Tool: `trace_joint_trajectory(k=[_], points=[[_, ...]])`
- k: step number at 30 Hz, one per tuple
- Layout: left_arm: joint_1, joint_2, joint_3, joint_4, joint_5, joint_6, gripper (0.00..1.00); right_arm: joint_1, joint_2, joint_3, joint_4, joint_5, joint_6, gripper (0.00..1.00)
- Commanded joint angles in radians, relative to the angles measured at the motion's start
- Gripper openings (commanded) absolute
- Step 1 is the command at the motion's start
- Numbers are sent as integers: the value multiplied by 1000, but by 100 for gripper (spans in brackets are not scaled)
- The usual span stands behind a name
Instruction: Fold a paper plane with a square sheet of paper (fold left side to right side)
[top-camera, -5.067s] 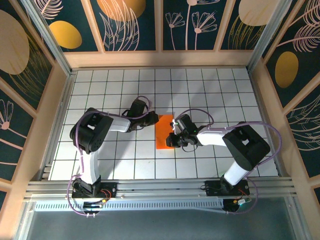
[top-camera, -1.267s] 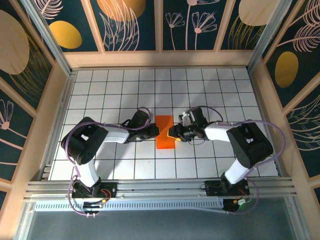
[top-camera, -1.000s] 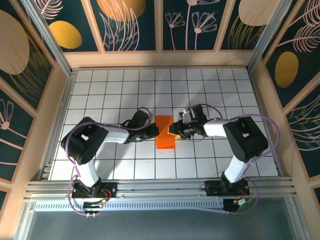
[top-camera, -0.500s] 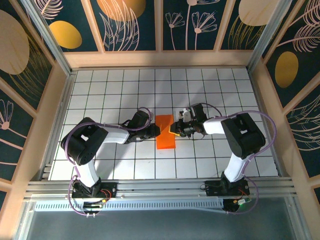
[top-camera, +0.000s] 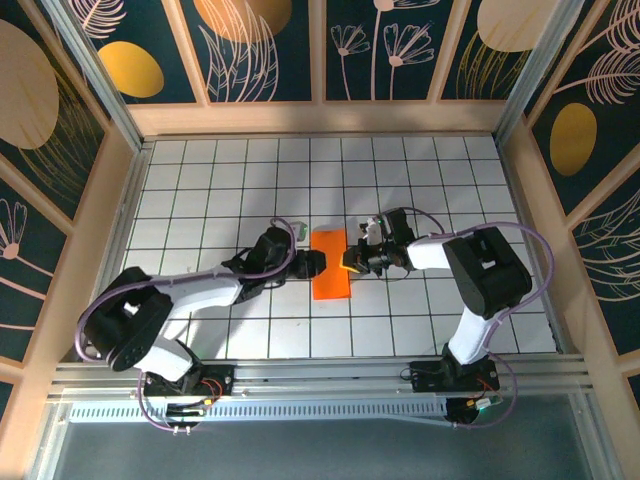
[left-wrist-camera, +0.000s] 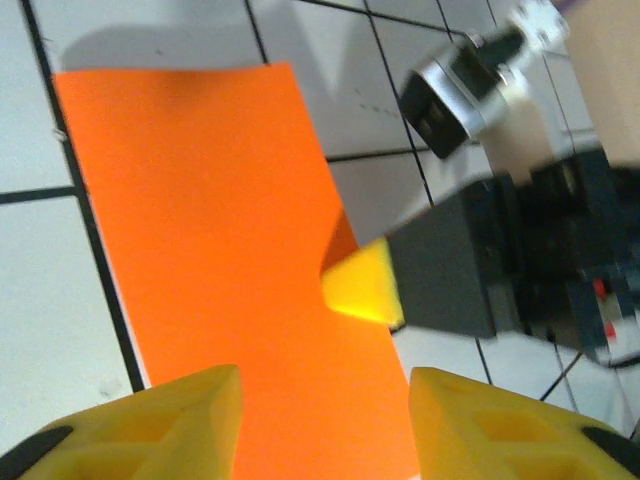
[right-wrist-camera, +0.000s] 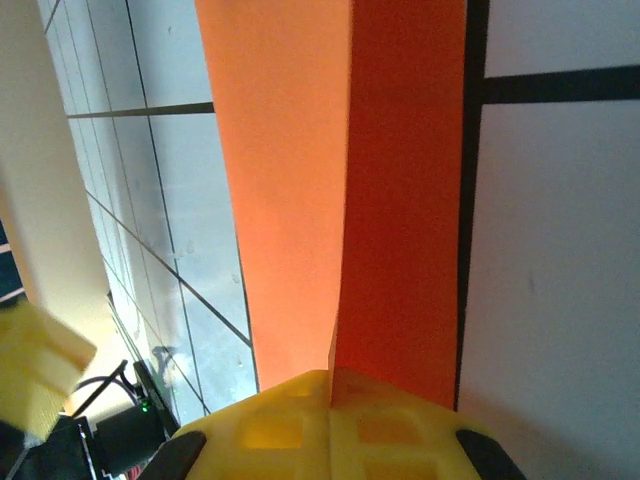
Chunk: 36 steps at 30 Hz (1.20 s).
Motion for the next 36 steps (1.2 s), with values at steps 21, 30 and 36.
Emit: trace_joint_trajectory(k=[21, 30, 36], points=[[-442, 296, 385, -471, -642, 223, 66, -1, -52, 25, -70, -11, 17, 7], [-459, 388, 447, -533, -719, 235, 68, -1, -44, 26, -67, -14, 18, 6], [-460, 378, 429, -514, -716, 233, 58, -1, -41, 26, -66, -15, 17, 7]])
